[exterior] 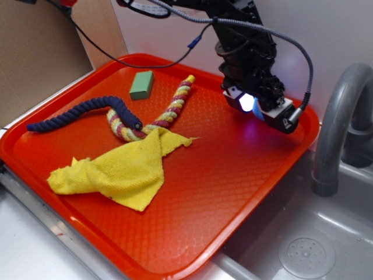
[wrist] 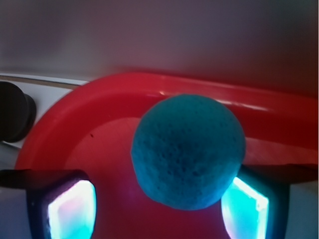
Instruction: Grab the blue ball.
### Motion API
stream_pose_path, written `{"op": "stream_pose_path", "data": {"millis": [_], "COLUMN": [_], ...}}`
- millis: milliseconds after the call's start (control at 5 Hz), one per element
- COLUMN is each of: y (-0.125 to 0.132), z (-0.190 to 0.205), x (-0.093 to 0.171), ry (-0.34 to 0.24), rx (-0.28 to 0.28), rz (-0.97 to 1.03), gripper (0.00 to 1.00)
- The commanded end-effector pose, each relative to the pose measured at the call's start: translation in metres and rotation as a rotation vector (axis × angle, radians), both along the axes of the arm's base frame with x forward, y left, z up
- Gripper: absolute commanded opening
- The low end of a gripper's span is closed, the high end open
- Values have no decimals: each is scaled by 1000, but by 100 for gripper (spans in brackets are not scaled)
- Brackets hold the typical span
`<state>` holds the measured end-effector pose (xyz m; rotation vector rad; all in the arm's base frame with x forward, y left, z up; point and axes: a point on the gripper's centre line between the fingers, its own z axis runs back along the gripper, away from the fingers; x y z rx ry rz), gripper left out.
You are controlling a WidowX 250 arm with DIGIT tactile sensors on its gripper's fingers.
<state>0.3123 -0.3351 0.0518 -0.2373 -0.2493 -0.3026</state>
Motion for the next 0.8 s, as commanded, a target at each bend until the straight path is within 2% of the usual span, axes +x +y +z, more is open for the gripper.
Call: {"op": "stream_pose_path", "data": {"millis": [0,200,400,600], "y": [-9,-8,-3,19], "z": [27,26,29,65], "x": [17,18,17,-1], "ry": [-126,-139,-114,-29], "rx": [-64,-57,-30,-42], "rz": [22,30,32,10], "gripper": [68,0,0,0]}}
